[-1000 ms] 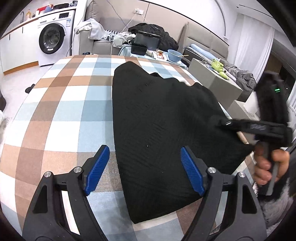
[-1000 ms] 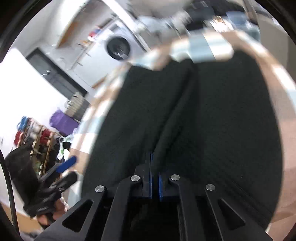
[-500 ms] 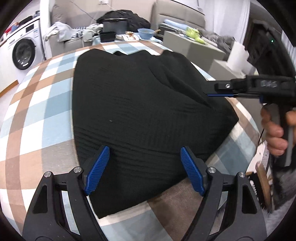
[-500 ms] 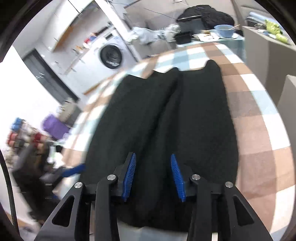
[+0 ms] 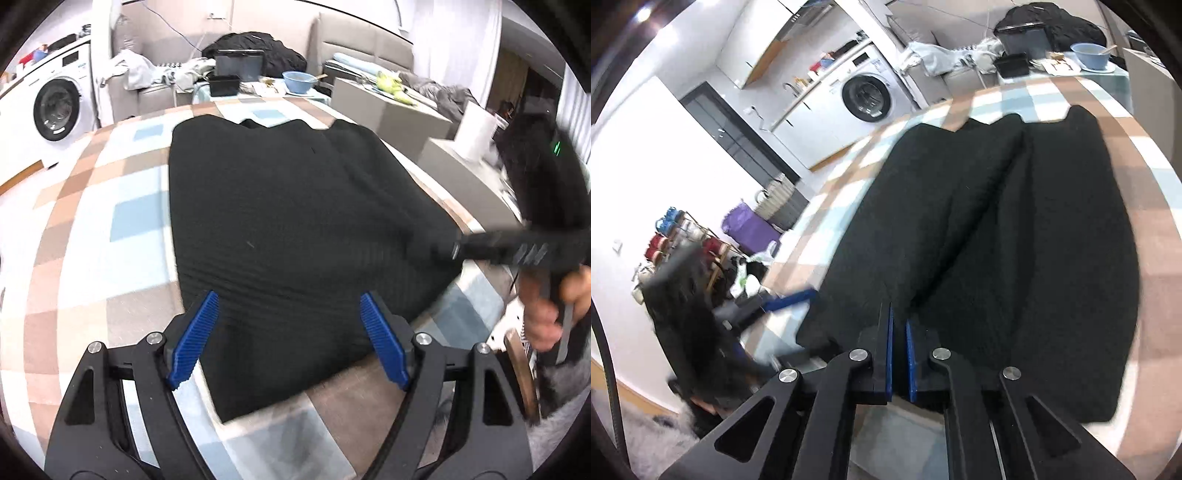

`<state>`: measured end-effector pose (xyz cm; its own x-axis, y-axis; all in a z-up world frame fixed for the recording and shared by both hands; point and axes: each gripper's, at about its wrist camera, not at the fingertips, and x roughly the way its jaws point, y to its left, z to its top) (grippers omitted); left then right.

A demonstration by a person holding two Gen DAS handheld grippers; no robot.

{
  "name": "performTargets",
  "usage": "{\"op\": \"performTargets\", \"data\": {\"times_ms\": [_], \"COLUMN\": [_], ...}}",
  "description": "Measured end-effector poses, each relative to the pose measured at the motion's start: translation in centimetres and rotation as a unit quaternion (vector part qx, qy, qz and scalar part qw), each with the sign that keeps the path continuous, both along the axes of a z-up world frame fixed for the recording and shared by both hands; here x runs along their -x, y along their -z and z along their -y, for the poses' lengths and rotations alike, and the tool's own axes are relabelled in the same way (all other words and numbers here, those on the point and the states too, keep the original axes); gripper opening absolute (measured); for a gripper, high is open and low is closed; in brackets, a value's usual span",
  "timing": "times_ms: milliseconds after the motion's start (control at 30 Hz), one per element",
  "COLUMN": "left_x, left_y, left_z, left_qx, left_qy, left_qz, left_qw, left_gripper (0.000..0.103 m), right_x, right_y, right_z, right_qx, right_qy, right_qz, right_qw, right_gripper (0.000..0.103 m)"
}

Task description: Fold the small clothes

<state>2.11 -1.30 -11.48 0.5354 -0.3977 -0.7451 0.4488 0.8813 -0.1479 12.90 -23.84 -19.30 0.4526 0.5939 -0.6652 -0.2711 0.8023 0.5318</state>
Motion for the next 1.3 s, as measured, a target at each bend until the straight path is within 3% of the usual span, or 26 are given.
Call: {"op": "performTargets", "data": {"times_ms": [67, 133, 267, 467, 533, 633, 700, 800, 933, 1000, 1067, 1167, 1300], "left_x": [-0.6, -0.8, -0.7, -1.2, -1.7, -2.4, -2.8, -3.6, -4.0, -4.1, -3.8, -3.7, -3.9], "left_y": [0.4, 1.0, 2.0, 2.1, 1.9, 1.4, 1.1, 1.0, 1.7, 2.1, 2.2, 2.6, 2.7], "left_z": [-0.1, 0.2, 0.9, 0.0, -0.6, -1.5, -2.0, -2.4, -2.0, -1.8, -1.9, -2.2, -2.4], "left_qx": [-0.005, -0.02, -0.038, -0.012, -0.002, 0.008, 0.012, 0.014, 0.005, -0.005, -0.004, 0.001, 0.01], "left_qy": [-0.007, -0.01, 0.006, 0.004, -0.008, -0.023, -0.031, -0.045, -0.046, -0.046, -0.044, -0.046, -0.048], "left_qz": [-0.007, -0.011, -0.016, -0.028, -0.031, -0.029, -0.024, -0.023, -0.03, -0.034, -0.038, -0.044, -0.049], "left_qw": [0.9999, 0.9997, 0.9991, 0.9995, 0.9995, 0.9993, 0.9992, 0.9986, 0.9985, 0.9984, 0.9983, 0.998, 0.9976], "left_gripper": [0.078, 0.078, 0.078, 0.078, 0.078, 0.078, 0.078, 0.078, 0.078, 0.078, 0.078, 0.078, 0.078], "right_x": [-0.5, -0.9, -2.0, -9.8, -12.3, -14.7, -15.4, -15.0, -17.3, -17.7, -16.6, -12.7, -8.2], "right_y": [2.1, 2.7, 1.2, 3.2, 3.7, 3.6, 1.9, -1.6, 0.6, 2.0, 3.0, 3.1, 3.7], "right_z": [0.0, 0.7, 1.6, 2.4, 2.1, 1.0, 0.4, -0.7, 0.1, 1.6, 2.6, 2.6, 1.2], "right_qx": [0.04, 0.023, 0.003, -0.019, -0.019, 0.01, 0.02, 0.055, 0.092, 0.102, 0.069, 0.007, -0.017], "right_qy": [0.012, 0.01, 0.026, 0.077, 0.091, 0.113, 0.108, 0.086, 0.107, 0.107, 0.098, 0.068, 0.038], "right_qz": [-0.037, -0.048, -0.031, -0.088, -0.095, -0.082, -0.047, 0.027, -0.015, -0.048, -0.079, -0.089, -0.093], "right_qw": [0.998, 0.999, 0.999, 0.993, 0.991, 0.99, 0.993, 0.994, 0.99, 0.988, 0.99, 0.994, 0.995], "right_gripper": [0.006, 0.011, 0.041, 0.04, 0.034, 0.006, 0.005, 0.004, 0.005, 0.011, 0.016, 0.035, 0.035]}}
